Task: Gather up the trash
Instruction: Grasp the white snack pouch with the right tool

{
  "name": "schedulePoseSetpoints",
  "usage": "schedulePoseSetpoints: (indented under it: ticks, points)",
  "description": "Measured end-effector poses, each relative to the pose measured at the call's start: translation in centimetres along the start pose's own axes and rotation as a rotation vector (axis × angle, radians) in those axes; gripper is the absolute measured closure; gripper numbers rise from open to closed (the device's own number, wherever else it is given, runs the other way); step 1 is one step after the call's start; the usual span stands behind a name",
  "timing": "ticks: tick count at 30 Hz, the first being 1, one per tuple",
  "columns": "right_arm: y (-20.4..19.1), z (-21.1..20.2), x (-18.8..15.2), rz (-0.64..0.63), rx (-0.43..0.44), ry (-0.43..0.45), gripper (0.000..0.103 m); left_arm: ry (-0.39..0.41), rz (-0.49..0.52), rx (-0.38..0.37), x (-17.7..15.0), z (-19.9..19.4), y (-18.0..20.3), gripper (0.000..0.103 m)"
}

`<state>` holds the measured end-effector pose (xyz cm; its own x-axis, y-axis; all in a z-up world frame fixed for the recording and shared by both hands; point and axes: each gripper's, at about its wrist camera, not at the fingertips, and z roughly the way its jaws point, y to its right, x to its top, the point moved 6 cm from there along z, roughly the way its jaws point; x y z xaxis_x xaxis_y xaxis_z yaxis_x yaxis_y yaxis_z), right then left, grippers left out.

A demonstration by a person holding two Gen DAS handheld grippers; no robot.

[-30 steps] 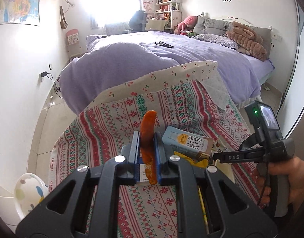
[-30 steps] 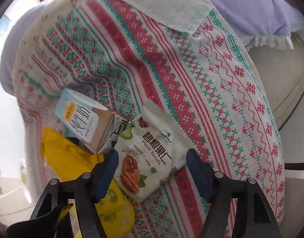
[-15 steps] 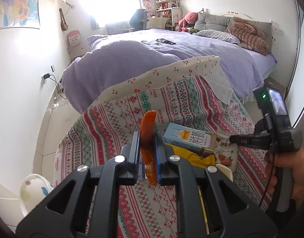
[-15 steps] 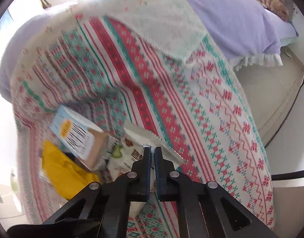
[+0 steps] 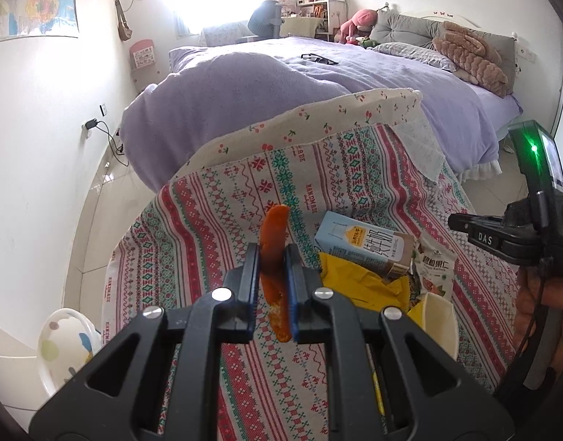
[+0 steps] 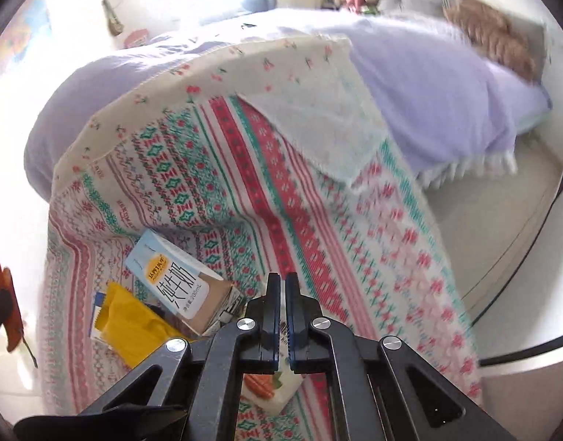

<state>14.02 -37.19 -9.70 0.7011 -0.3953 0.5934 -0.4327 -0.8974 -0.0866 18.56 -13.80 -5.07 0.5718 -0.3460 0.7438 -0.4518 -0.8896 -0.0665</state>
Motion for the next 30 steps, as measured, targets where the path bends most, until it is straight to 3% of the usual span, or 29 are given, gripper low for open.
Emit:
schedulePoseSetpoints:
  ticks: [3, 5, 7, 9, 11, 14, 16, 18, 21, 25, 30]
  points:
    - [0.4, 2.1, -1.3, 0.012, 0.034, -0.142, 0.097, -0.022, -0.021, -0.006, -0.3, 0.2, -0.5, 0.088]
    - [2.4, 4.0, -2.7, 0.146, 0.078, -0.269, 0.094, -0.034, -0.028, -0.007, -0.4, 0.4, -0.7, 0.088]
    - [3.5, 4.6, -3.0, 0.178, 0.025, -0.295, 0.081, -0.045, -0.037, -0.009, -0.5, 0.5, -1.0, 0.088]
    - [3.3, 4.6, -3.1, 0.164, 0.016, -0.296, 0.054, -0.057, -0.046, -0.013, -0.6, 0.7, -1.1, 0.088]
    - [2.4, 5.0, -3.5, 0.169, 0.073, -0.324, 0.052, -0.07, -0.049, -0.016, -0.7, 1.0, -1.0, 0.088]
    - [1.7, 5.0, -3.7, 0.156, 0.043, -0.304, 0.05, -0.087, -0.04, -0.012, -1.0, 1.3, -0.8, 0.088]
    - [1.1, 4.9, -3.9, 0.119, 0.008, -0.289, 0.059, -0.094, -0.04, -0.01, -1.1, 1.5, -0.9, 0.088]
    - [0.1, 4.9, -3.9, 0.069, -0.008, -0.265, 0.079, -0.102, -0.049, -0.01, -1.1, 1.6, -1.0, 0.088]
    - [-0.8, 4.8, -3.9, 0.044, -0.002, -0.247, 0.09, -0.108, -0.059, -0.015, -1.2, 1.7, -1.1, 0.088]
    - [-2.2, 2.7, -2.8, -0.025, -0.031, -0.144, 0.095, -0.105, -0.056, -0.014, -1.3, 1.5, -1.2, 0.088]
    - [-3.7, -2.5, -0.7, -0.136, -0.096, 0.104, 0.095, -0.097, -0.079, -0.016, -1.0, 1.3, -2.0, 0.088]
